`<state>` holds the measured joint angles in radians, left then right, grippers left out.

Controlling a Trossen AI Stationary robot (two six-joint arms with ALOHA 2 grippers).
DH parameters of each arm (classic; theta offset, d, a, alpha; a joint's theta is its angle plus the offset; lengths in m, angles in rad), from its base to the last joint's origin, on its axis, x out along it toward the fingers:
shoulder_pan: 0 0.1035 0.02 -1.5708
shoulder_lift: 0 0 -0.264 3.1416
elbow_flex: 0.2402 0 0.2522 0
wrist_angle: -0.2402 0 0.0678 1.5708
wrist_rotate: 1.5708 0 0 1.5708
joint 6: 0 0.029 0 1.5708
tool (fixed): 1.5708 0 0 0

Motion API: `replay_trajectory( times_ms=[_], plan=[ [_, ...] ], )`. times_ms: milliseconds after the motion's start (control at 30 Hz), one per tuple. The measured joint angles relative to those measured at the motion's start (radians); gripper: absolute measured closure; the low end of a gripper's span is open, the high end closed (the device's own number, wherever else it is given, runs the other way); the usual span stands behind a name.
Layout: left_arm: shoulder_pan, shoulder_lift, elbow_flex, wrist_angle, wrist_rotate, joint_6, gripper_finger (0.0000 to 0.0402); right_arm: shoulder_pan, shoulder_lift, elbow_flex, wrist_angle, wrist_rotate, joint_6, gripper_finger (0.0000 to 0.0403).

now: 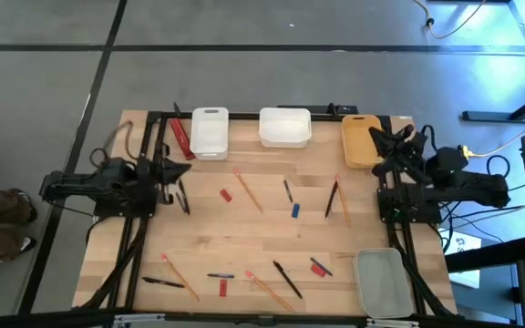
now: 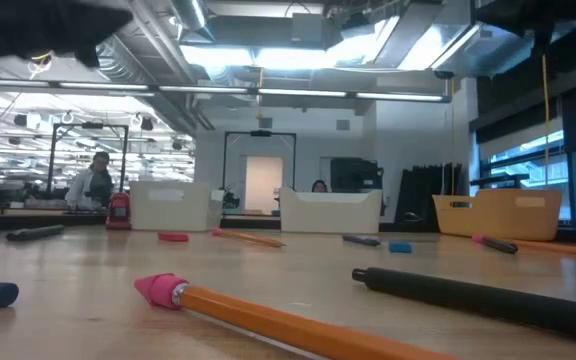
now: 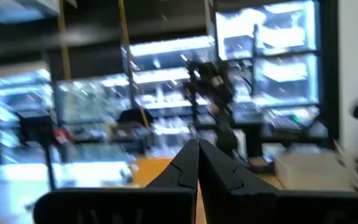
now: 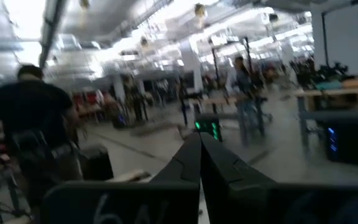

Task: Sort crayons/erasers/pens/pencils in bins
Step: Put the yellow pencil into the yellow bin

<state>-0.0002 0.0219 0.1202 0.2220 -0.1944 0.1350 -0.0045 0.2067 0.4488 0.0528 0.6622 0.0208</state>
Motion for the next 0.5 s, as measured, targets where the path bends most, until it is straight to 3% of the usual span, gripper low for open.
replay_trajectory(
  times_ms=[200, 400, 500],
  plan=[
    [0.000, 0.119, 0.220, -0.160, -0.091, 0.051, 0.0401, 0.000, 0.120, 0.208, -0.247, 0.018, 0.058, 0.0401],
    [0.000, 0.362, 0.444, -0.355, -0.171, 0.023, 0.0401, 0.000, 0.272, 0.413, -0.575, 0.016, 0.271, 0.0401],
    [0.000, 0.489, 0.548, -0.451, -0.183, -0.015, 0.0401, 0.000, 0.350, 0.516, -0.769, -0.044, 0.355, 0.0402]
  ],
)
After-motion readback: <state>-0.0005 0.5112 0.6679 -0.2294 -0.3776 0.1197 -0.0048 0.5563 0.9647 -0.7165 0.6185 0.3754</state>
